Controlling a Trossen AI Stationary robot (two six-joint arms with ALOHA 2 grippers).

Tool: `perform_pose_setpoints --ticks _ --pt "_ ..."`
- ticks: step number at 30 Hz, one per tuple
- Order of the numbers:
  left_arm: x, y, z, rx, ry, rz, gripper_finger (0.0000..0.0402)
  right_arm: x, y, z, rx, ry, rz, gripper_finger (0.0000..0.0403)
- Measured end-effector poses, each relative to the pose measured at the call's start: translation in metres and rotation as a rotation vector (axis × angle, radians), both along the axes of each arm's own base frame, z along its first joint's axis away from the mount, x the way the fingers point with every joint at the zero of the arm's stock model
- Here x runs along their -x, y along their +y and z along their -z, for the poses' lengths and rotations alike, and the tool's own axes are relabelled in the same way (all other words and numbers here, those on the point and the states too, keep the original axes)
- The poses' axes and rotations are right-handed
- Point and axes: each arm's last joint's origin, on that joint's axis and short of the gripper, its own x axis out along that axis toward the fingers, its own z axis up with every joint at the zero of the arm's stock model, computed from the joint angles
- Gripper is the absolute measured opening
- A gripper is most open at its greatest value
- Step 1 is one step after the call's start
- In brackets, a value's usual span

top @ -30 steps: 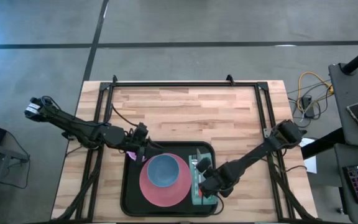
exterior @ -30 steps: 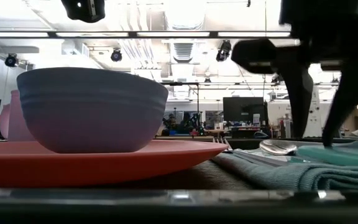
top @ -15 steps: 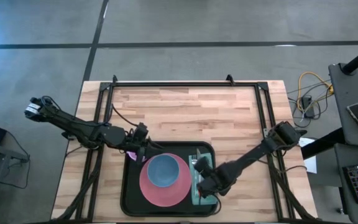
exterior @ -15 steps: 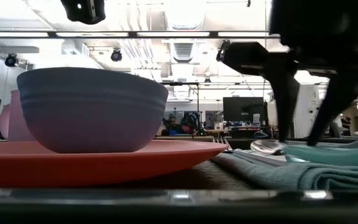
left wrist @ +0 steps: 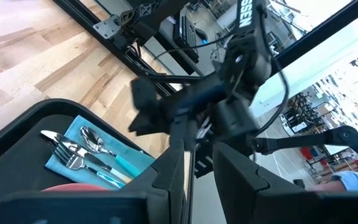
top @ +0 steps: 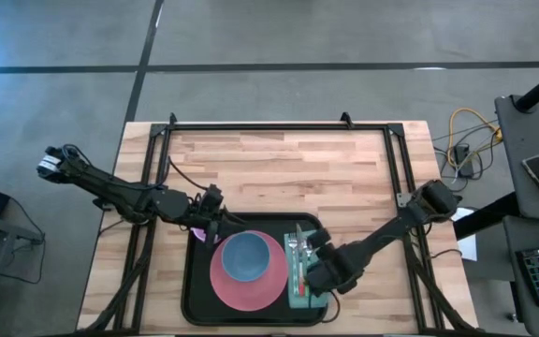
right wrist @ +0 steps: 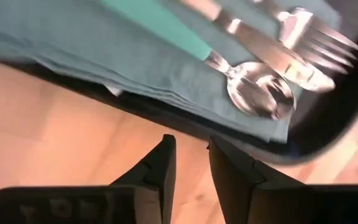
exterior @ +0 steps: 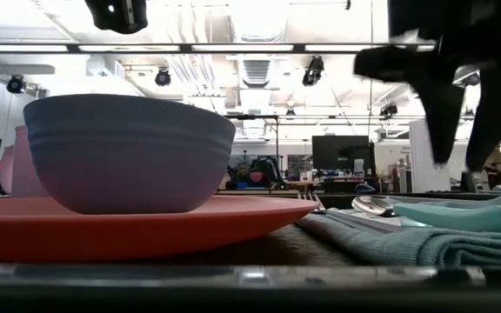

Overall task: Set up tray
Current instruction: Return to Home Position

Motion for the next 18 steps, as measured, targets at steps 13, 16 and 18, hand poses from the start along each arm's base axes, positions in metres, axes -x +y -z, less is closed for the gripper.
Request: perform_pose_setpoints --ticks 13,16,18 --pt "0.0 0.0 0.0 0.02 0.002 0.003 0.0066 0.029 -0.011 -0.101 -0.381 -0.477 0.754 0.0076" --pt "0.0 -0.001 0.0 0.023 0.004 0.02 0.0066 0.039 -0.018 -0.126 -0.536 -0.55 0.932 0.0072" --pt "0.0 -0.002 0.0 0.053 0.011 0.054 0.0066 0.044 -0.019 -0.141 -0.624 -0.604 0.927 0.007"
